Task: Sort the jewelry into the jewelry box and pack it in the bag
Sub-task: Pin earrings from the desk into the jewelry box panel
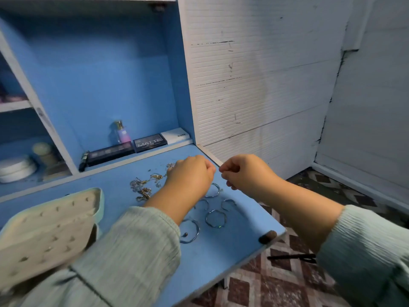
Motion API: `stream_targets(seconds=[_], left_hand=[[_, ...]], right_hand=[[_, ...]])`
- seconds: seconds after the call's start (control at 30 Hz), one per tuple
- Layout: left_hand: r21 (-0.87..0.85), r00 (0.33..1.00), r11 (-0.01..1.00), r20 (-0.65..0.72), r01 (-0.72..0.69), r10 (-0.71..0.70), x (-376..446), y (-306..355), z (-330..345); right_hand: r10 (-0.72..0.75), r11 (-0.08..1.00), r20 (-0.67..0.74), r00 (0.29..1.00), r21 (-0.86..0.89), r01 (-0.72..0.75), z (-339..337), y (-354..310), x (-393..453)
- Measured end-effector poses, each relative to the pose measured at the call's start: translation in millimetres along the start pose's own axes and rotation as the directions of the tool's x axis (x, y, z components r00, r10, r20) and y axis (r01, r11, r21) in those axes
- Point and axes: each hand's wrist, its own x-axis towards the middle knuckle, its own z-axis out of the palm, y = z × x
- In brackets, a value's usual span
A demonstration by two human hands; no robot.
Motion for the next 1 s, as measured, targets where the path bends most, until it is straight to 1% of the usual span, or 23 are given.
stream_targets(seconds=[0.1, 0.2, 0.33, 0.5, 0.63, 0.83, 1.0], left_hand=[[-0.003, 0.999, 1.0, -0.033, 0.025, -0.025, -20, -9, -13], [0.026, 0.998, 0.998, -0.028, 0.065, -0.064, -41, -20, -25], [0.037, 0.995, 0.996, -0.048, 0.086, -0.084, -71, -40, -44], [0.006, 0.992, 0.993, -0.049, 0.114, -0.114, -110, -70, -70], [-0.029, 0.985, 0.986, -0.036, 0.167, -0.168, -137, -98, -86], [0.0, 0.965, 0.967, -0.064, 0.256, -0.255, -161, -136, -98], [0.004, 0.958, 0.961, -0.085, 0.276, -0.275, -172, -157, -101]], right_hand=[[0.005, 0.997, 0.027, 1.0, 0.081, -0.007, 6, -18, -12], [0.012, 0.985, 0.061, 0.998, 0.172, -0.022, 14, -35, -26], [-0.026, 0.983, 0.109, 0.994, 0.182, 0.006, 28, -57, -45], [-0.076, 0.974, 0.177, 0.981, 0.225, 0.035, 49, -81, -66], [-0.1, 0.966, 0.226, 0.969, 0.255, 0.041, 70, -93, -76], [-0.15, 0.965, 0.32, 0.936, 0.254, 0.068, 107, -108, -87], [-0.243, 0.968, 0.305, 0.921, 0.136, 0.21, 127, -118, -89]])
